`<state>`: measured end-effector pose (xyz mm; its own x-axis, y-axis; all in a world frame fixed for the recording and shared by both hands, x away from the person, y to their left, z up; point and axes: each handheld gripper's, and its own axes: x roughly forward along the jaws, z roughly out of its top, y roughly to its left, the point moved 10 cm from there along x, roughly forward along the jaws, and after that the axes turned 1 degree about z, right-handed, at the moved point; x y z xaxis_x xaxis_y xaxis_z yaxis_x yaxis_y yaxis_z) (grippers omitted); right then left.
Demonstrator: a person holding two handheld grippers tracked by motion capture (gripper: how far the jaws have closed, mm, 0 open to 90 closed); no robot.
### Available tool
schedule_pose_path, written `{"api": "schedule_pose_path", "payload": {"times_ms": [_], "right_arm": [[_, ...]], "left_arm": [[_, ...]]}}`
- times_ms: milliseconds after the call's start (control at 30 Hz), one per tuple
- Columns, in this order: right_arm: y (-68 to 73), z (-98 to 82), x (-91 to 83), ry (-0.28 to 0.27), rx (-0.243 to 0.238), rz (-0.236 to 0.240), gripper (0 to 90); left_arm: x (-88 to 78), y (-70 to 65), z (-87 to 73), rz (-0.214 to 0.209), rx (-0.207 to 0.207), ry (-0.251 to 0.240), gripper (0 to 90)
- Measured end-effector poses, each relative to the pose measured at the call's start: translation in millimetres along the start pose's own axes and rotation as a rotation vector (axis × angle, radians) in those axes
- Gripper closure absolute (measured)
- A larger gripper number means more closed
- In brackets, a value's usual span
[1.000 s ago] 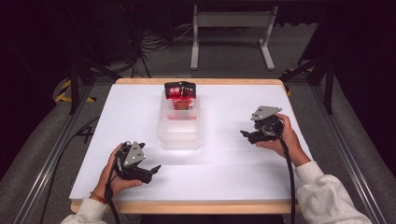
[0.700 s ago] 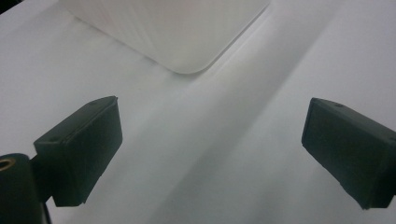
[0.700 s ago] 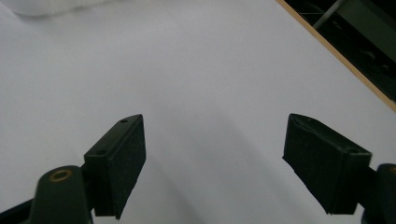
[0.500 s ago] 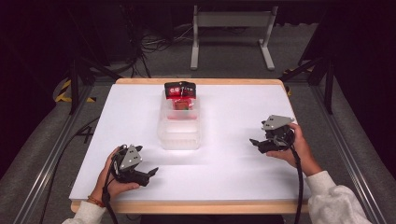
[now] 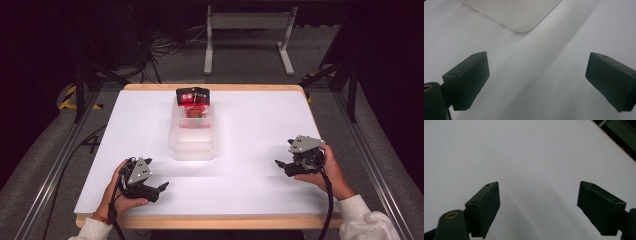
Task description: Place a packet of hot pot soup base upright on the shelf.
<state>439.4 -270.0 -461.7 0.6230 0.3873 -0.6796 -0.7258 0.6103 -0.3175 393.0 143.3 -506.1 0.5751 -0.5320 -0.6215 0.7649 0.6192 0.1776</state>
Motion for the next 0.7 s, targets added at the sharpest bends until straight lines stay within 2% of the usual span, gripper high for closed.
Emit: {"api": "schedule_pose_path", "payload": {"times_ms": [133,533,600,700], "right_arm": [[1.8,-12.1,-6.4,-0.018,0.01,-0.008,18.8],[5.9,-44.5,-19.4,-0.021,0.043,-0.04,17.0],[7.2,-49.4,-22.0,-0.03,0.061,-0.034,16.8],[6.5,-55.9,-24.4,-0.037,0.077,-0.051,15.8]], "left_arm": [[-0.7,-1.6,-1.7,-0.001,0.0,-0.001,5.6],[1.7,-6.8,-5.4,-0.011,0.015,0.018,5.6],[2.0,-6.9,-5.9,-0.01,0.016,0.02,5.6],[2.2,-6.8,-6.1,-0.01,0.014,0.02,5.6]]}}
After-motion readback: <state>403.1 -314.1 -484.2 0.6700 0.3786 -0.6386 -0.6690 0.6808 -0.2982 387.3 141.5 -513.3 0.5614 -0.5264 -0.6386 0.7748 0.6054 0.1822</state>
